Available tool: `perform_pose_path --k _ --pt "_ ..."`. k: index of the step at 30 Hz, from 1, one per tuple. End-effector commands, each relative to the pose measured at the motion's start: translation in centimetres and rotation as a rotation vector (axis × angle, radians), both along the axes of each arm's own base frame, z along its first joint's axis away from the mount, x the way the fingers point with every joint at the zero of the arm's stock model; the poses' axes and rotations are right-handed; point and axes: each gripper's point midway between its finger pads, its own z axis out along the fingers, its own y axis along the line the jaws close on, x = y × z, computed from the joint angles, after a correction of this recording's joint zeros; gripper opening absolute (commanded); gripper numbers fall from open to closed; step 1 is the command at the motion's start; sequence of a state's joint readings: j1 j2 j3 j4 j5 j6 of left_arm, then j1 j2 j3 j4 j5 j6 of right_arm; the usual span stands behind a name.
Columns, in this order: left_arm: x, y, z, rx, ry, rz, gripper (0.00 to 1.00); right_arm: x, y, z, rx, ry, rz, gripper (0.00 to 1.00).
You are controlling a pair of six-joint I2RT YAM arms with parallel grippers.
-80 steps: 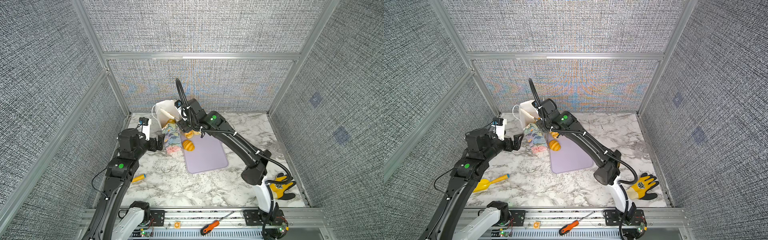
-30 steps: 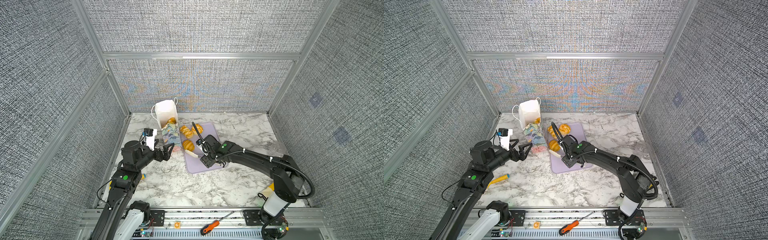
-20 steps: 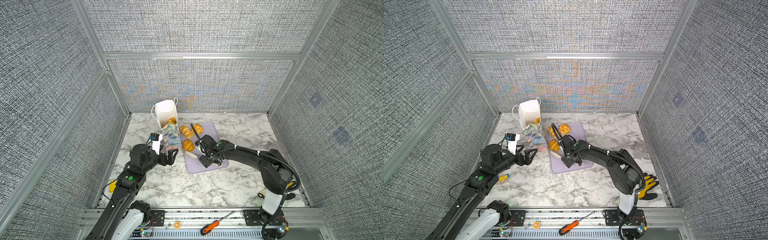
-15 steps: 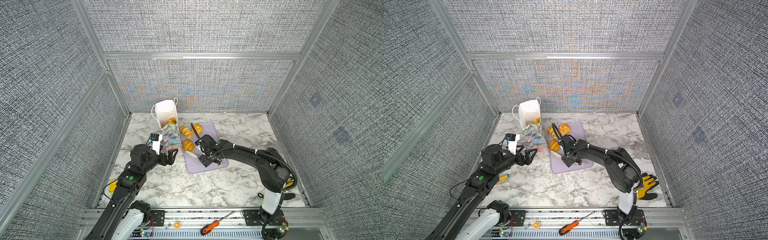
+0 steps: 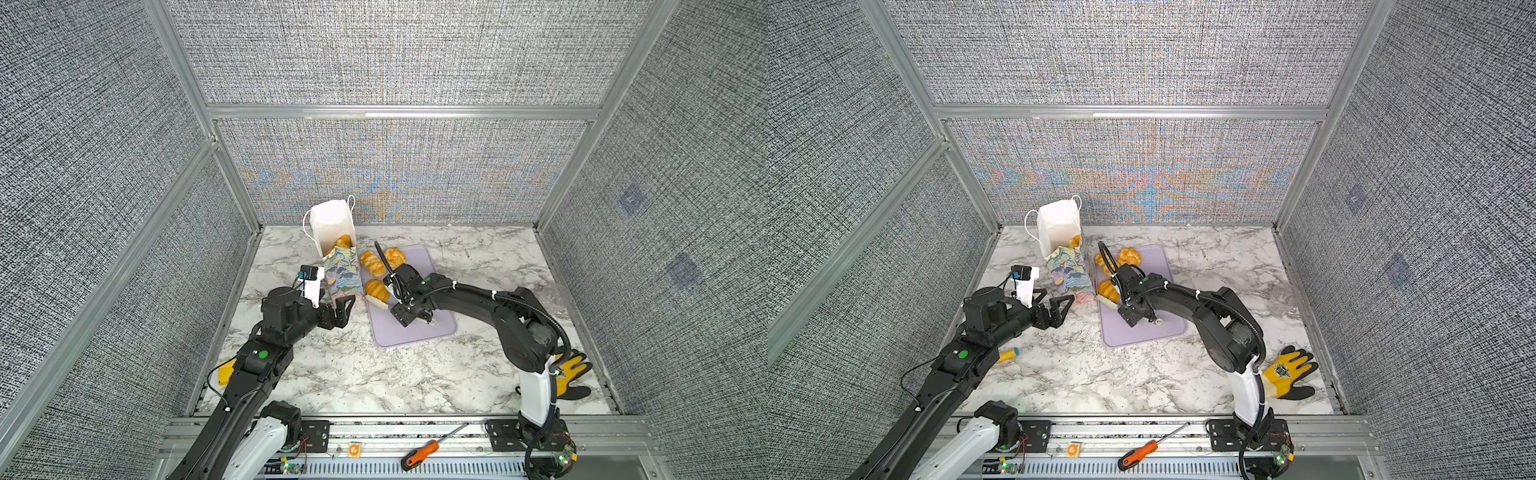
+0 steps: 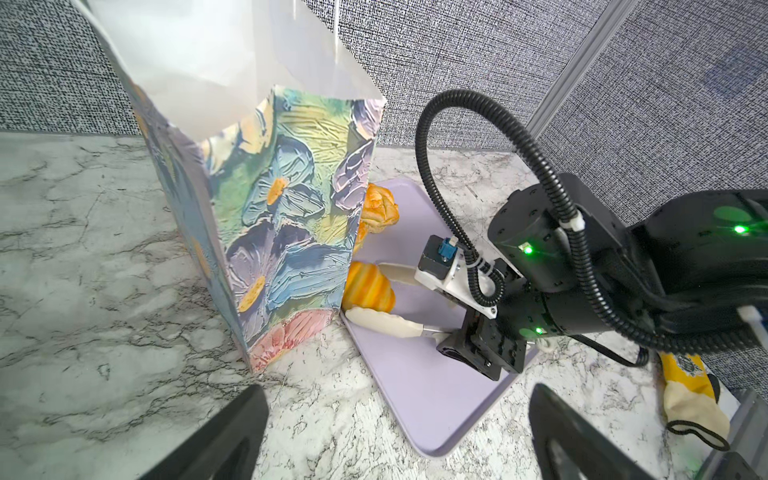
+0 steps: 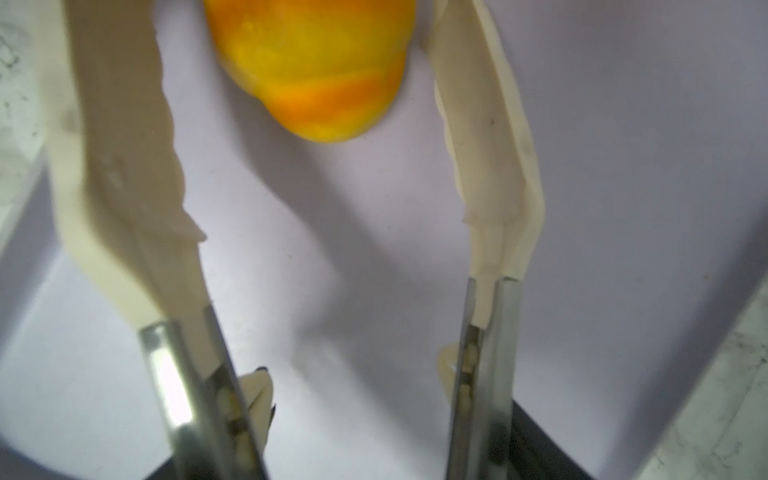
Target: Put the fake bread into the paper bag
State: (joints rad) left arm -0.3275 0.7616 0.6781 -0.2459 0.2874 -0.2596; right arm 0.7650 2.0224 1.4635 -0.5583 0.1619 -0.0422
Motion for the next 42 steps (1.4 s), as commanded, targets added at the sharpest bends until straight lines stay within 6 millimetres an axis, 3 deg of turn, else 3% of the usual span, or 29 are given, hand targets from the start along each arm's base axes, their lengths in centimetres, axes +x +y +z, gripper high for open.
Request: perform_pose_path --k 1,8,16,30,42 --pt "0.4 -0.1 0.6 0.009 -0.027 -0.005 0.99 0.9 0.1 0.2 -0.016 -0.019 0.017 0.74" --pt "0.6 -0.1 0.8 0.017 -0.033 -0.004 0.99 1.1 -0.3 -0.3 -0.080 -0.004 0.056 0.69" --pt "0.7 -0.1 1.4 0.013 -0.047 -0.003 0.99 0.4 -2.9 -0.8 -0.220 0.015 0.064 0.53" --pt "0.7 -0.2 2.5 0.011 -0.078 -0.008 0.99 -1.8 -3.1 2.1 -0.083 0.026 0.053 0.51" --pt "0.8 -0.2 4.3 0.008 -0.127 -0.013 0.99 -2.1 -4.1 3.8 0.008 0.031 0.015 0.48"
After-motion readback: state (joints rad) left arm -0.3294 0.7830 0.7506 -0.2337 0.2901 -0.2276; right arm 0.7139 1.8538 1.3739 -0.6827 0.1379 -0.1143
